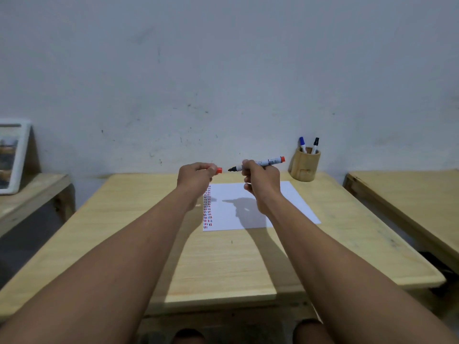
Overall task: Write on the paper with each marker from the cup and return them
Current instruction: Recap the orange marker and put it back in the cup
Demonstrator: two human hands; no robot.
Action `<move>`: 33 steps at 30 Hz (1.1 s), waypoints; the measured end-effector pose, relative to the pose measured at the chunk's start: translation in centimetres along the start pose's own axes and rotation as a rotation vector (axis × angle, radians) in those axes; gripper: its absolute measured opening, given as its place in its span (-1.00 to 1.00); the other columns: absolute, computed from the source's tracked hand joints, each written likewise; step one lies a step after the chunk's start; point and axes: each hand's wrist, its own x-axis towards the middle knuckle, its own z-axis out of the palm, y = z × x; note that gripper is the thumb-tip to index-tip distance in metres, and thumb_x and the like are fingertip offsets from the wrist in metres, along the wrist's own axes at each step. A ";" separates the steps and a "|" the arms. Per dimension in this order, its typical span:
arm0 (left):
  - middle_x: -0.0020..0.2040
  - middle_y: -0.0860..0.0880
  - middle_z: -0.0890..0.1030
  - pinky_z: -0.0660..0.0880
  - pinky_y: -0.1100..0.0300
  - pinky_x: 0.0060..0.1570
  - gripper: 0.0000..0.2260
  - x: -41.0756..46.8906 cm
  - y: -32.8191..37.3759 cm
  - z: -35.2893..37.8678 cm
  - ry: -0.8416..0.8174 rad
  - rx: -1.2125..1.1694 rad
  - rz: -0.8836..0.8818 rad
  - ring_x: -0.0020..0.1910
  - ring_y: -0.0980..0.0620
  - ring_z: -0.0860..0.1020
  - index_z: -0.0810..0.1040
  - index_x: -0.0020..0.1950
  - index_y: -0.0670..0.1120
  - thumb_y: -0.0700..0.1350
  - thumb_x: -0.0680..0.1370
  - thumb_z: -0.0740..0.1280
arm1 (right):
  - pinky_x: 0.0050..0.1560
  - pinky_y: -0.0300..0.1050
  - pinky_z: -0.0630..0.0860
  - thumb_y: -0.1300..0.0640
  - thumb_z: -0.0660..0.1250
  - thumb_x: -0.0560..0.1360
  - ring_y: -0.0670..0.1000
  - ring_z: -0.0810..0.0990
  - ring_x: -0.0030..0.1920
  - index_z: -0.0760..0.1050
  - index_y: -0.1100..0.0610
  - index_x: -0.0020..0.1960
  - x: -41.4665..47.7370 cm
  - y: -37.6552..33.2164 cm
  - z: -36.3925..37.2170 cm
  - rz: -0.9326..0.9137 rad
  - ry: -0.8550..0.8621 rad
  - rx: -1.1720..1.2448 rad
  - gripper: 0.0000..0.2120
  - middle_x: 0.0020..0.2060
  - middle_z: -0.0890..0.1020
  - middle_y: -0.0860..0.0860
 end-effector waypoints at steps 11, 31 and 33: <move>0.04 0.03 0.72 0.46 0.17 -0.16 -0.94 -1.5 2.9 3.1 -0.132 -0.126 -0.062 0.00 0.10 0.61 0.65 0.01 -0.01 -0.06 0.58 0.41 | -0.37 -0.22 0.47 0.15 0.44 0.51 -0.07 0.47 -0.37 0.62 0.18 -0.10 0.4 -2.0 -1.9 0.042 -0.025 0.127 -0.91 -0.32 0.60 0.01; -0.13 0.05 0.73 0.55 0.20 0.00 -0.92 -2.9 5.4 6.7 -0.014 0.050 0.208 -0.02 0.03 0.64 0.75 -0.09 0.00 -0.06 0.54 0.45 | -0.35 -0.23 0.59 0.19 0.47 0.54 -0.08 0.59 -0.30 0.60 0.21 0.01 0.5 -2.8 -4.4 0.245 -0.050 0.482 -0.88 -0.26 0.63 0.04; -0.18 0.08 0.69 0.46 0.33 -0.14 -0.89 -3.5 5.7 7.3 0.022 0.085 0.259 -0.12 0.08 0.58 0.75 -0.05 -0.02 -0.06 0.55 0.43 | -0.33 -0.21 0.59 0.23 0.45 0.55 -0.09 0.61 -0.29 0.56 0.24 0.11 0.8 -3.0 -4.2 0.263 -0.017 0.562 -0.83 -0.23 0.64 0.05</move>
